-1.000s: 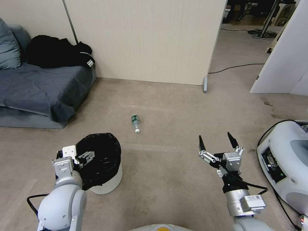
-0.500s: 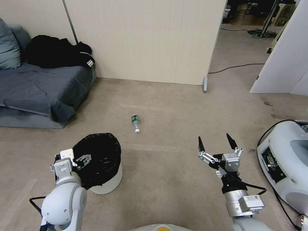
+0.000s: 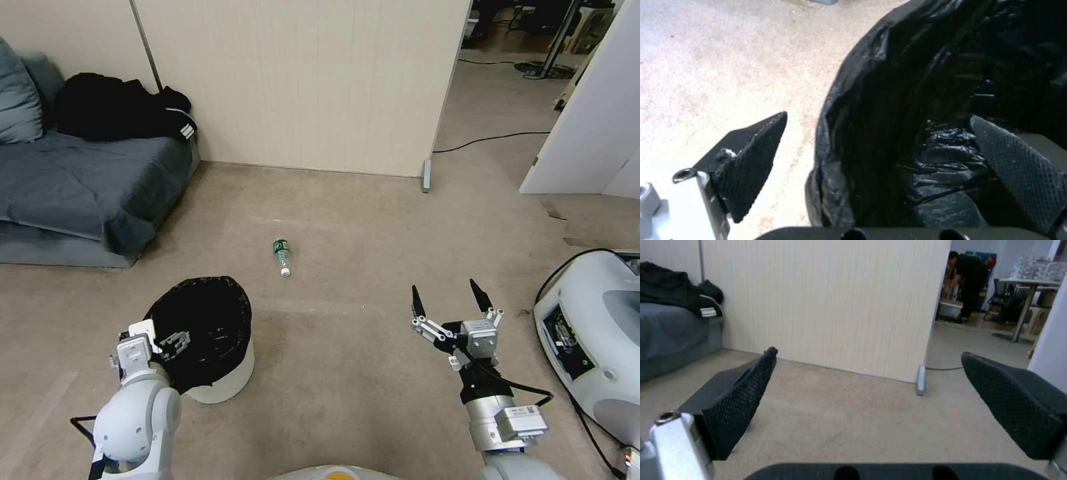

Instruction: Pick up the trash bin, then pick up the garbage from the floor and place it into the trash bin.

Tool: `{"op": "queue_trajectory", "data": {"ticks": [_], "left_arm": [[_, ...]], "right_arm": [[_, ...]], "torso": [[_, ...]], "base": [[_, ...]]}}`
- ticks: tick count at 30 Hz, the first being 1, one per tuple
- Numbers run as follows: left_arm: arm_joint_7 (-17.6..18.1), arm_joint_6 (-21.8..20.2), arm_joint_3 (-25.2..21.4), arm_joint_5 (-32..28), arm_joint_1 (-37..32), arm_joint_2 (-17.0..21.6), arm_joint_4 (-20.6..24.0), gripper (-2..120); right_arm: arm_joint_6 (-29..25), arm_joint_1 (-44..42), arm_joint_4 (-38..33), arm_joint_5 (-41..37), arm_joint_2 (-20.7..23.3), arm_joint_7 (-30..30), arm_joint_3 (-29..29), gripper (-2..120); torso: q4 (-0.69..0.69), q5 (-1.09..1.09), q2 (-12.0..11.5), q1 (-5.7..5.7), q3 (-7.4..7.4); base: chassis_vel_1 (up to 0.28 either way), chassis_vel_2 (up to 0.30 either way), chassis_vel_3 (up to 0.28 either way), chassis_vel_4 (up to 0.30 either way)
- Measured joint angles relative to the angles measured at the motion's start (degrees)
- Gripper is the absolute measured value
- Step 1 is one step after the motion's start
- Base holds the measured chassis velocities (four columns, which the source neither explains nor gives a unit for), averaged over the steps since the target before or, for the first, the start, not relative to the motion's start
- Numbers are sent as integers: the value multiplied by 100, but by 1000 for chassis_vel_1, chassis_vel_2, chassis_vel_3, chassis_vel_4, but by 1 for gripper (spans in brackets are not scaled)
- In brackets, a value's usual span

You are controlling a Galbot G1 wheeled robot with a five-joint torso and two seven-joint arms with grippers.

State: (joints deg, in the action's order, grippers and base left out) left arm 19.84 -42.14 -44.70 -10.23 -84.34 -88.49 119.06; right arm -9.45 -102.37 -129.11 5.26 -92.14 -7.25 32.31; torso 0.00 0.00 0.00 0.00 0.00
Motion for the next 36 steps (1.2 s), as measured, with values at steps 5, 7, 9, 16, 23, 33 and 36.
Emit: {"op": "queue_trajectory", "data": {"ticks": [5, 7, 9, 16, 23, 33, 36], "left_arm": [[9, 1, -70, -62, 38, 22, -76, 100], [9, 1, -75, -74, 42, 22, -108, 100], [4, 1, -77, -95, 45, 17, -159, 97], [-108, 1, -81, -123, 53, 1, -324, 75], [-101, 1, -127, -172, 73, -3, -458, 49], [-110, 2, -365, -339, 89, 60, -518, 13], [-122, 2, -428, -391, 91, 86, -540, 9]], "right_arm": [[2, -1, 22, 10, 0, 0, -1, 100], [3, -1, 23, 11, 0, 0, -2, 100], [4, -2, 24, 12, 0, 0, -4, 100], [4, -12, 24, 22, 0, 0, -4, 100], [4, -13, 24, 35, 0, 0, -8, 100], [4, -19, 24, 47, 0, -1, -9, 100], [3, -20, 24, 47, 0, -1, -21, 100]], "torso": [[0, 0, 0, 0, 0], [0, 0, 0, 0, 0], [0, 0, 0, 0, 0], [0, 0, 0, 0, 0], [0, 1, 0, 0, 0], [-1, -1, 0, 0, 0], [-3, -2, 0, 0, 0]], "base": [[0, 0, 0, 0], [0, 0, 0, 0], [0, 0, 0, 0], [0, 0, 0, 0], [0, 0, 0, 0], [0, 0, 0, 0], [0, 0, 0, 0]]}}
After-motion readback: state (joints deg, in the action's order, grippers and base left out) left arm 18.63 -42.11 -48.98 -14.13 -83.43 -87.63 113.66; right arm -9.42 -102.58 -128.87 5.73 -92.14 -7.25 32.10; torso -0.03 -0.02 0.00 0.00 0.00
